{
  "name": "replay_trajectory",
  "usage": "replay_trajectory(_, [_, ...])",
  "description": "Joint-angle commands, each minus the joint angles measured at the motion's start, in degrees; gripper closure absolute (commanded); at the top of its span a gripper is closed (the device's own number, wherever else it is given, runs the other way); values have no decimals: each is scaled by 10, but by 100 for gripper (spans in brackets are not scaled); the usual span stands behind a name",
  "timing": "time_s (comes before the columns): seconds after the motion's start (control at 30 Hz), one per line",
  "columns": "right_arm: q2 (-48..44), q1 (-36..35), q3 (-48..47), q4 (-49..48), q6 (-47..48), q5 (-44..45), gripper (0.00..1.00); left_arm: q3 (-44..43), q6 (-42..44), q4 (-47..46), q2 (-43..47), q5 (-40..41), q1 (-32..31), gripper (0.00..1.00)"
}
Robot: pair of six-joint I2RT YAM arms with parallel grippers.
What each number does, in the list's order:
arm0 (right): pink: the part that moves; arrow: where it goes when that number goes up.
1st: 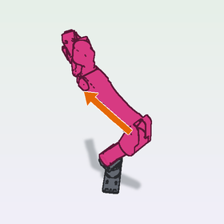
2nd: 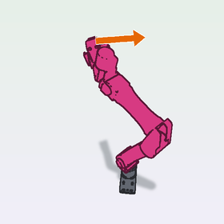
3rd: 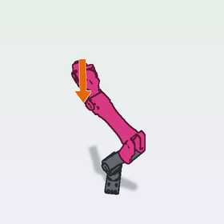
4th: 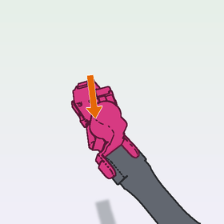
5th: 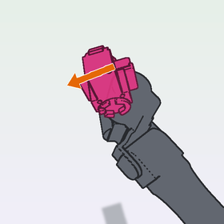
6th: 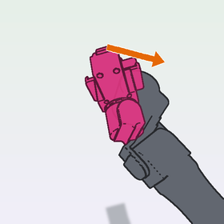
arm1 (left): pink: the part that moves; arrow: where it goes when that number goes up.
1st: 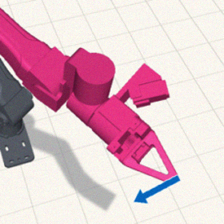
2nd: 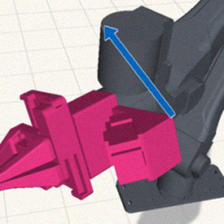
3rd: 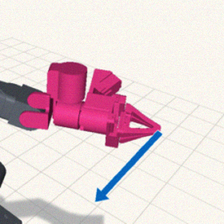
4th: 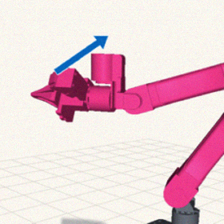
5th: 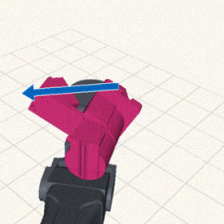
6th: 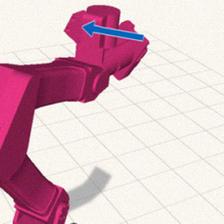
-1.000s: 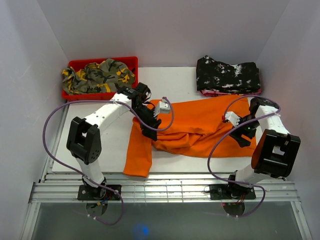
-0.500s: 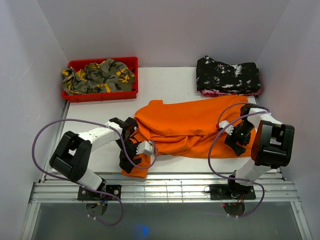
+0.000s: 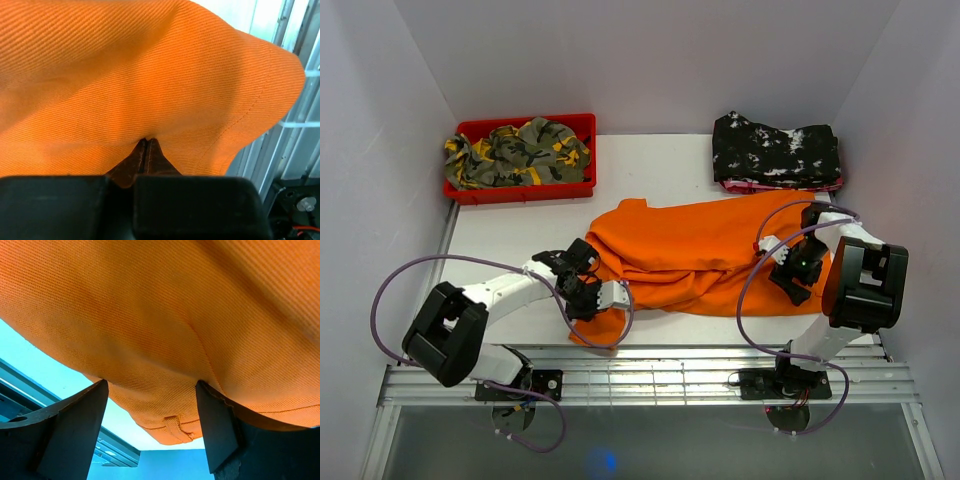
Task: Fold and stack the trousers
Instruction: Flatten the trousers out
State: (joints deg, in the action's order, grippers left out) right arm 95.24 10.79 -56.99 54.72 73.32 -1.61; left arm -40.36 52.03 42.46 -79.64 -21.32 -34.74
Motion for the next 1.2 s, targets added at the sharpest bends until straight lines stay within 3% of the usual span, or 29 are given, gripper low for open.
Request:
replay_trajectory(0.0, [9,0,-25,-15,-5,1,24,17,-14,-74,0,17,-5,100])
replay_trajectory(0.2, [13,0,-47,-1,1,0,26,-35,-67,-30,136,-7,-2,100])
replay_trajectory(0.37, [14,-1,-56,4,4,-4,27,-140,-126,17,188,-14,20,100])
replay_trajectory(0.53, [9,0,-61,10,9,-7,27,-234,-207,-10,193,7,124,100])
replay_trajectory(0.6, [8,0,-61,10,15,-4,27,-262,-221,-50,182,53,183,100])
replay_trajectory(0.77, [9,0,-72,14,24,3,27,-272,-200,-167,135,122,321,100])
replay_trajectory(0.9, [11,0,-80,21,24,-5,27,-297,-209,-216,36,151,395,100])
replay_trajectory(0.93, [10,-1,-82,21,24,-6,27,-312,-210,-216,15,173,397,98])
replay_trajectory(1.03, [9,-1,-83,29,24,-13,27,-331,-225,-215,-35,187,401,60])
replay_trajectory(1.07, [9,-1,-84,32,24,-16,27,-342,-231,-195,-34,119,411,50])
replay_trajectory(1.13, [5,-1,-81,36,23,-19,27,-346,-190,-146,-8,-23,416,48])
replay_trajectory(1.17, [2,-1,-81,36,23,-21,28,-333,-157,-95,5,-164,415,49])
